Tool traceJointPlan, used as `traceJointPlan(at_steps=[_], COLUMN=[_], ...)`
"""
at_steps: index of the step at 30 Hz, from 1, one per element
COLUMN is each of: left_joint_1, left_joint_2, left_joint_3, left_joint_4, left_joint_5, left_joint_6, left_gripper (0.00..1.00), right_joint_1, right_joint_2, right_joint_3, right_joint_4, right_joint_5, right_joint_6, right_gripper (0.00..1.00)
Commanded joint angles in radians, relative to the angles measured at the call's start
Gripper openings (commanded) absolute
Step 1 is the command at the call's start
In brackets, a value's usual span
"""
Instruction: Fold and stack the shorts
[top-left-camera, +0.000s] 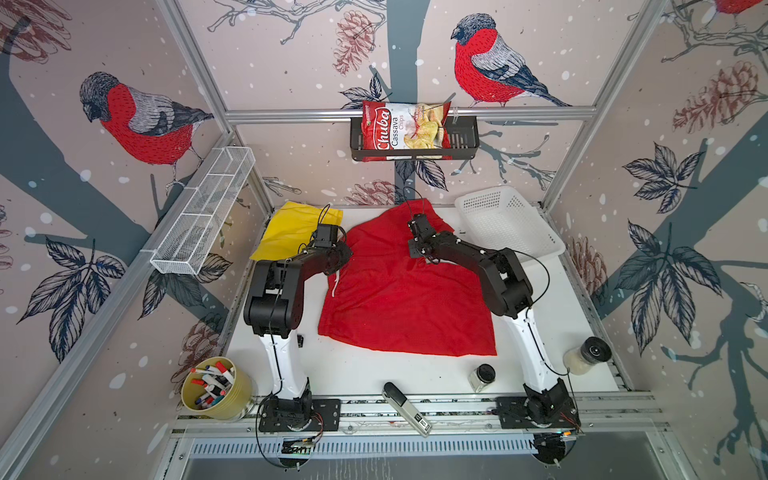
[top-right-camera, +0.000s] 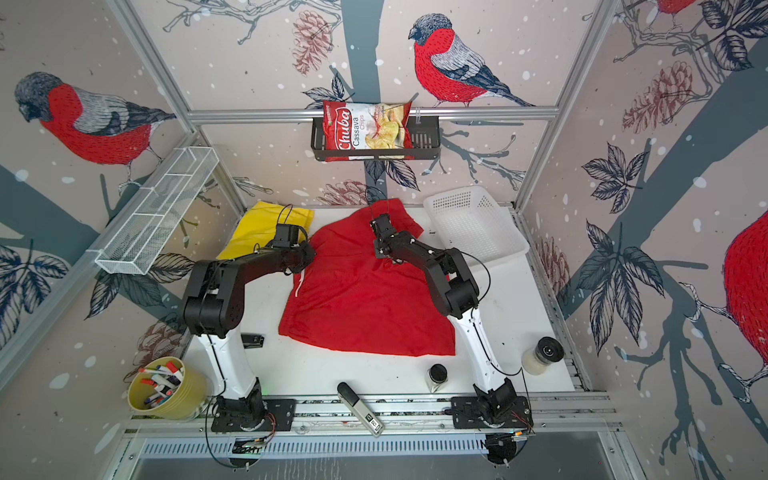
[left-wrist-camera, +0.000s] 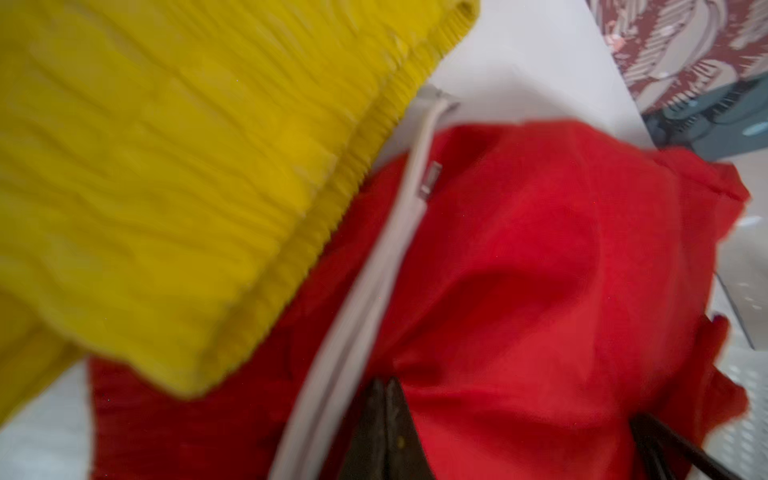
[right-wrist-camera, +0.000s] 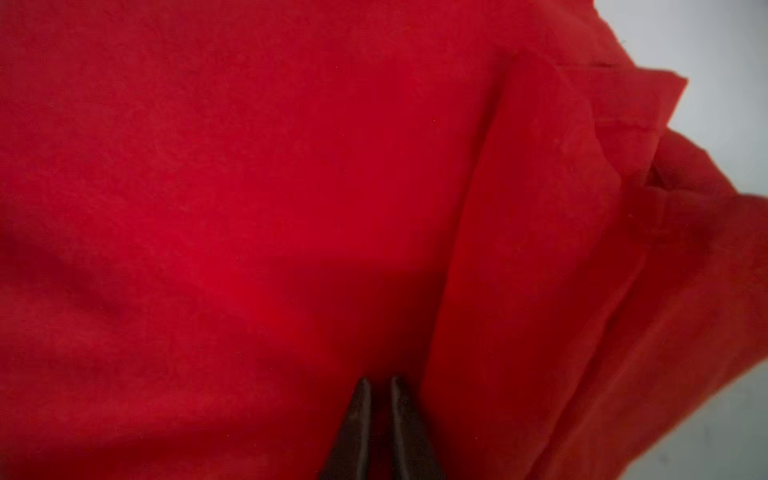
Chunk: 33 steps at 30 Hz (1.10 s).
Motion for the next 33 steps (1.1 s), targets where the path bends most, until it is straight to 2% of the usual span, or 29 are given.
traceJointPlan(at_steps=[1,9,12,16,20,25,28,31,33], left_joint_1=[0.000,0.013,0.023,0.025,0.015,-0.052,-0.094,-0.116,-0.118], left_joint_2=[0.023,0.044,0.043,0.012,-0.041,-0.159,-0.243,-0.346,-0.427], left_joint_3=[0.023,0.029,0.022,0.008,0.000,0.014,0.008,-0.058,-0.128], left_joint_4=[-0.076,-0.127,-0.140,-0.141,-0.129,-0.170,-0.203,-0.205,-0.203], left_joint_5=[-0.067,-0.119,-0.122,-0.121,-0.069,-0.032,-0.024,-0.007,-0.012], left_joint_6=[0.007,0.021,0.024,0.026,0.027,0.051,0.071,0.088,0.091], left_gripper=[0.05,0.03,0.02,0.02,0.02,0.02,0.05,0.08,0.10], right_joint_1=[-0.015,-0.063,-0.086,-0.126,-0.139,-0.139,-0.137,-0.134,-0.134], right_joint_2=[-0.074,-0.350,-0.464,-0.613,-0.732,-0.845,-0.867,-0.913,-0.955], right_joint_3=[-0.122,-0.517,-0.665,-0.840,-0.880,-0.855,-0.828,-0.860,-0.905], right_joint_4=[0.028,0.132,0.161,0.177,0.146,0.145,0.137,0.161,0.179], right_joint_5=[0.001,-0.008,-0.004,-0.002,0.016,0.001,-0.023,-0.041,-0.044], right_joint_6=[0.020,0.061,0.083,0.117,0.125,0.131,0.133,0.139,0.146], right_gripper=[0.12,0.09,0.02,0.02,0.02,0.10,0.11,0.10,0.14])
